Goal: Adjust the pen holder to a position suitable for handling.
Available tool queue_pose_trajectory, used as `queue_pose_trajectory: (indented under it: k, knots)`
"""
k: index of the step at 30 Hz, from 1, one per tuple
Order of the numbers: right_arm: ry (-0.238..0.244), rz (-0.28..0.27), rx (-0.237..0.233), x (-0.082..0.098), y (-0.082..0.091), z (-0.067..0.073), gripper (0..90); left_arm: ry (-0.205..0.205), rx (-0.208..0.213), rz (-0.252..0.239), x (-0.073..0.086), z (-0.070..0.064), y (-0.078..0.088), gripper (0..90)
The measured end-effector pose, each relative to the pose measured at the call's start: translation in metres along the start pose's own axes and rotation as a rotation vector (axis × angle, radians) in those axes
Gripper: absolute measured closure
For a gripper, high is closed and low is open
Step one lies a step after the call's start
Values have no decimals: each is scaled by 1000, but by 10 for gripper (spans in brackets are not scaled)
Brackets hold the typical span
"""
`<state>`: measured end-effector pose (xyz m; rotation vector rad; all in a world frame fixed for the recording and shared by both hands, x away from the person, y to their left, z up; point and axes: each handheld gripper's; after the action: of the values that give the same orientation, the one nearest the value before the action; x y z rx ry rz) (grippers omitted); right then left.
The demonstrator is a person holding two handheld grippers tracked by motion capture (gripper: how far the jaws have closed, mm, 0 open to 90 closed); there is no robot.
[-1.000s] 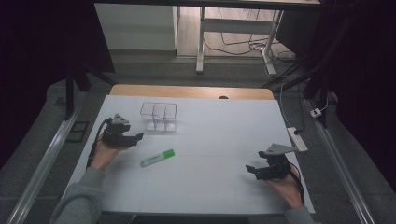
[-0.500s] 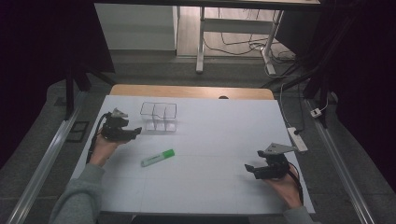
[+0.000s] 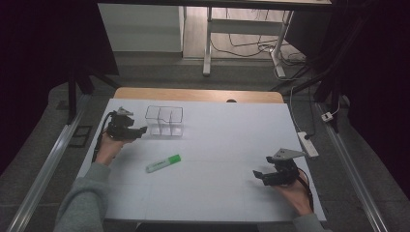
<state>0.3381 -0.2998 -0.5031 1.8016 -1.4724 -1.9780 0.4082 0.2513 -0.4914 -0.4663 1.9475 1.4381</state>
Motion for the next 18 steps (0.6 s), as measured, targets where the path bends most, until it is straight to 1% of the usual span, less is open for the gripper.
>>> queue_pose_trajectory:
  k: [3,5,8,9,10,11,12,14,15,16,18]
  knots:
    - [1,-2,-2,-1,0,0,178,3,0,-11,-2,1,-1,342]
    - [4,-3,-1,-1,-1,0,179,15,-4,-19,-3,4,-1,349]
    - [3,0,1,-1,-1,1,179,19,-15,-28,-2,6,-1,397]
    - [1,4,3,0,-1,1,179,16,-19,-32,-2,7,-2,397]
    - [-4,6,3,0,-1,0,179,16,-23,-37,-1,7,-2,445]
    - [-4,6,3,0,-1,0,179,18,-23,-43,-1,8,-2,445]
    - [-5,3,3,0,-2,-1,179,22,-29,-57,-2,10,-2,499]
    - [-5,4,3,1,-2,-1,180,23,-30,-65,-2,10,-2,558]
    - [-5,4,3,1,-2,-1,180,26,-28,-73,-2,11,-3,558]
    - [-5,8,2,1,-2,-1,180,27,-28,-85,-3,11,-5,610]
    - [-6,10,2,1,-2,-1,180,25,-22,-88,-3,9,-8,645]
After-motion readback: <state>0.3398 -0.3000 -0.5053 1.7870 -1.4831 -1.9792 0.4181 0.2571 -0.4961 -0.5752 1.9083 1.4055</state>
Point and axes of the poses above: each handheld gripper's, and its own axes: y roughly backward along the jaws, x roughly out of its underside, z roughly to its left, and after that the axes turned 11 degrees about y, right-handed
